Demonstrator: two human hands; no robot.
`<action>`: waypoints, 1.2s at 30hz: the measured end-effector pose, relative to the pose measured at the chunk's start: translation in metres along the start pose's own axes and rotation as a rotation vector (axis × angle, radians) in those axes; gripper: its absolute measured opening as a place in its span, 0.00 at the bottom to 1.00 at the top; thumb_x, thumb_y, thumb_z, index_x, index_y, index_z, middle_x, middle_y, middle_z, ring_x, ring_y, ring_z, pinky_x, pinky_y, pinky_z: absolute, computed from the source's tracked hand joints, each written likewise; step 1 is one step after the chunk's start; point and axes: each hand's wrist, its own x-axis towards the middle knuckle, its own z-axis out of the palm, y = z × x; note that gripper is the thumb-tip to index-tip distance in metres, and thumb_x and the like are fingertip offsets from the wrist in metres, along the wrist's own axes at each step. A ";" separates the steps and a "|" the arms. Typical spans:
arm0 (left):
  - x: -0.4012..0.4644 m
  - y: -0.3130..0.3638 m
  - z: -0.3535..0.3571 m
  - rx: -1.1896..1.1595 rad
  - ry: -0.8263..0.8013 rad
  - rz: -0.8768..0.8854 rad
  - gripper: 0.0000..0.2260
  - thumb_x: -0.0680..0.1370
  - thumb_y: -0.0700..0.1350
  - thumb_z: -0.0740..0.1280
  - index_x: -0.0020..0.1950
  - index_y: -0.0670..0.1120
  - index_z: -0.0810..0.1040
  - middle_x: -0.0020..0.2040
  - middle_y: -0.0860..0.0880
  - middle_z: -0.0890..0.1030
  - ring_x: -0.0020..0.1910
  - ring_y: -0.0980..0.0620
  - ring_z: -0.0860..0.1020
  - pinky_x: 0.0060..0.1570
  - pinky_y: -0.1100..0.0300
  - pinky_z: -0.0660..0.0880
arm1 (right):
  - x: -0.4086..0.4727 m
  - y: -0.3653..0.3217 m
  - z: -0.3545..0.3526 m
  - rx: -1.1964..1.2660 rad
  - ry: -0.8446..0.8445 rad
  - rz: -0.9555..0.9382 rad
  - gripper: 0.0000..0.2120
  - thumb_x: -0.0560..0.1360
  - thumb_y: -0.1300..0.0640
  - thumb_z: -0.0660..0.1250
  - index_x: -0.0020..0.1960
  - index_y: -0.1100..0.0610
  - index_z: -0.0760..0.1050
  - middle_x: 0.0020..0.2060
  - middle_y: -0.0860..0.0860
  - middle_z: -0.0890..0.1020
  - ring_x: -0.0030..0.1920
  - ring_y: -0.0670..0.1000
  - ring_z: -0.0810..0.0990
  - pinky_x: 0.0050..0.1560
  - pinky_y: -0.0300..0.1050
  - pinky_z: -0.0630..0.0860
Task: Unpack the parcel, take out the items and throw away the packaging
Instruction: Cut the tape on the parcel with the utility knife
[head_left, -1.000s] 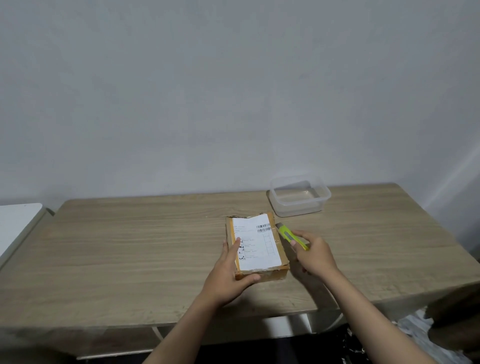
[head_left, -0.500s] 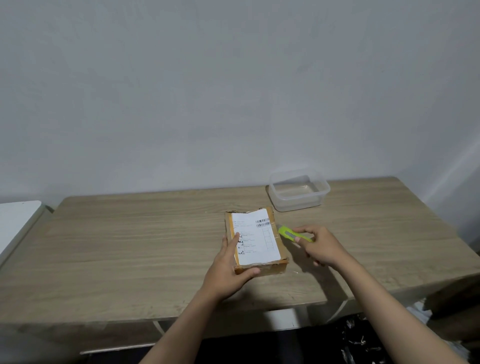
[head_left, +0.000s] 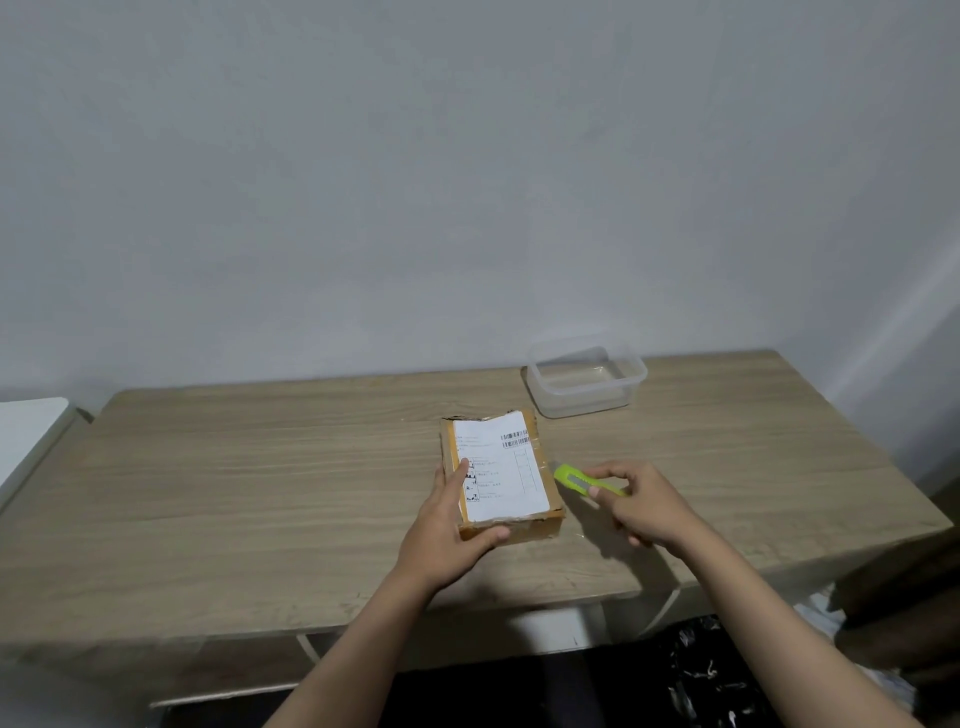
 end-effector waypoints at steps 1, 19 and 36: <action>0.000 0.000 0.000 0.001 -0.003 -0.001 0.46 0.63 0.68 0.70 0.75 0.62 0.50 0.78 0.52 0.53 0.77 0.54 0.50 0.69 0.58 0.55 | -0.001 0.000 -0.001 0.001 -0.010 0.004 0.13 0.76 0.54 0.67 0.59 0.48 0.77 0.24 0.54 0.75 0.16 0.49 0.69 0.19 0.36 0.64; -0.027 0.037 0.003 0.485 -0.267 -0.026 0.48 0.73 0.61 0.64 0.75 0.46 0.32 0.71 0.46 0.23 0.72 0.45 0.26 0.70 0.37 0.32 | -0.024 0.001 0.004 0.078 0.257 -0.128 0.12 0.75 0.55 0.67 0.58 0.47 0.78 0.18 0.47 0.75 0.16 0.49 0.71 0.17 0.35 0.65; -0.008 0.054 0.006 0.796 0.093 0.085 0.33 0.64 0.73 0.63 0.61 0.54 0.73 0.60 0.52 0.73 0.58 0.46 0.68 0.55 0.53 0.62 | -0.036 0.006 0.002 0.030 0.300 -0.105 0.13 0.75 0.59 0.66 0.59 0.50 0.78 0.24 0.41 0.75 0.17 0.42 0.72 0.18 0.29 0.64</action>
